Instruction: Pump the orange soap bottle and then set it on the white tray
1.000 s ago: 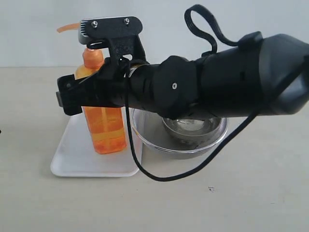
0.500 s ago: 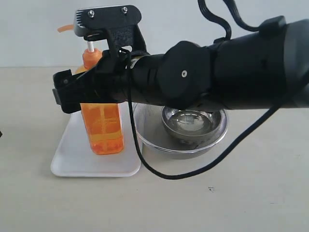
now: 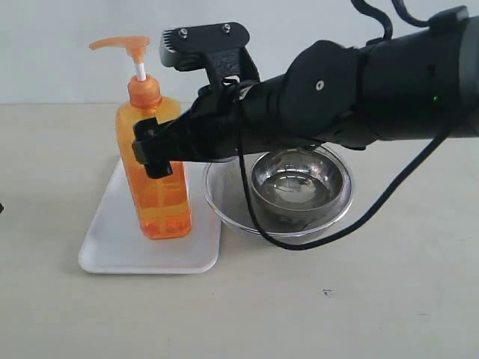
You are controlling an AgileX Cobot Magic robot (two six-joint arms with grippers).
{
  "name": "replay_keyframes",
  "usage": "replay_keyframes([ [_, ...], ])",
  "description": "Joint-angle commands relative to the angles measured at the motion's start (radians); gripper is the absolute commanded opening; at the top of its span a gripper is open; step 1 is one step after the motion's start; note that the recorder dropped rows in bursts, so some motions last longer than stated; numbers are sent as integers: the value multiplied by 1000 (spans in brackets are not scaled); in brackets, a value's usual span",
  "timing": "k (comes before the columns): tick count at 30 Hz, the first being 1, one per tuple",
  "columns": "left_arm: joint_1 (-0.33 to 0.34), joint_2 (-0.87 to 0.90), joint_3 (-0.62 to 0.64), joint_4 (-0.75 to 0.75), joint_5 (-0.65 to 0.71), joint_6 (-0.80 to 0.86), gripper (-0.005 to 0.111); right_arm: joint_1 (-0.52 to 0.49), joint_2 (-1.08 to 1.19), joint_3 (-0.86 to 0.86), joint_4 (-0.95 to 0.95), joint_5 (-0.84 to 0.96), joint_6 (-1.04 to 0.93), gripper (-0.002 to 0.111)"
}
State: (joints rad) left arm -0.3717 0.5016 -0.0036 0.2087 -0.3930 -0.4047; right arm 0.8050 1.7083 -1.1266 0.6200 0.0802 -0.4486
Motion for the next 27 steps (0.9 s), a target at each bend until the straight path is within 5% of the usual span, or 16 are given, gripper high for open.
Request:
replay_keyframes([
  [1, 2, -6, 4, -3, 9, -5, 5, -8, -40, -2, -12, 61, -14, 105],
  [11, 2, -6, 4, -3, 9, -5, 5, -8, -153, -2, -136, 293, 39, 99],
  [14, 2, -6, 4, -3, 9, -5, 5, -8, -169, -2, -181, 362, 76, 77],
  [20, 2, -6, 4, -3, 9, -5, 5, -8, -170, -2, -236, 516, 171, 1],
  [27, 2, -6, 4, -3, 55, -5, 5, -8, -172, 0, -234, 613, 212, 1],
])
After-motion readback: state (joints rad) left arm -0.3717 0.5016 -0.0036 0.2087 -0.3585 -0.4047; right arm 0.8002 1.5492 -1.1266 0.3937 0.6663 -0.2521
